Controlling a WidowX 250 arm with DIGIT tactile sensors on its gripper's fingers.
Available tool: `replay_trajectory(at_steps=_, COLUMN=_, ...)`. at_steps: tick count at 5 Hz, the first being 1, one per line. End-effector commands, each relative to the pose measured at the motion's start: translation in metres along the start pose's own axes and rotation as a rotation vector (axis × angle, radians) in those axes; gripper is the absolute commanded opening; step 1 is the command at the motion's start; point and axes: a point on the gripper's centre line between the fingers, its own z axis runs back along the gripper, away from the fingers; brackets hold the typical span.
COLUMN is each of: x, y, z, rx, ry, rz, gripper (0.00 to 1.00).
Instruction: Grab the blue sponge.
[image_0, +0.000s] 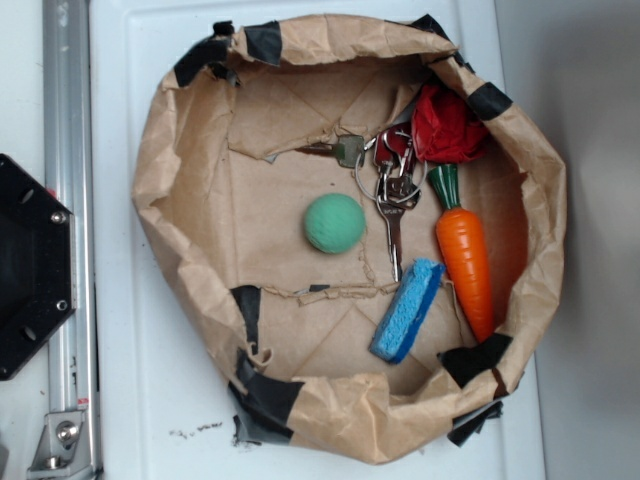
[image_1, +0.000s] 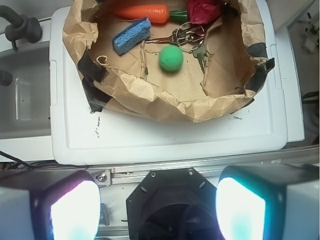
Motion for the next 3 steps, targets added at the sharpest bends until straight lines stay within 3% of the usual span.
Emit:
replay_trajectory(at_steps=1, x=0.000, y=0.000, z=0.000, rx=0.000, ry=0.000, rz=0.000, gripper=1.00)
replay_trajectory(at_steps=2, x=0.047, y=0.023, z=-0.041, rx=0.004, ry=-0.047, rz=0.241, gripper=1.00)
replay_trajectory(at_steps=3, x=0.093, y=0.023, z=-0.058, rx=0.049, ry=-0.086, rz=0.394, gripper=1.00)
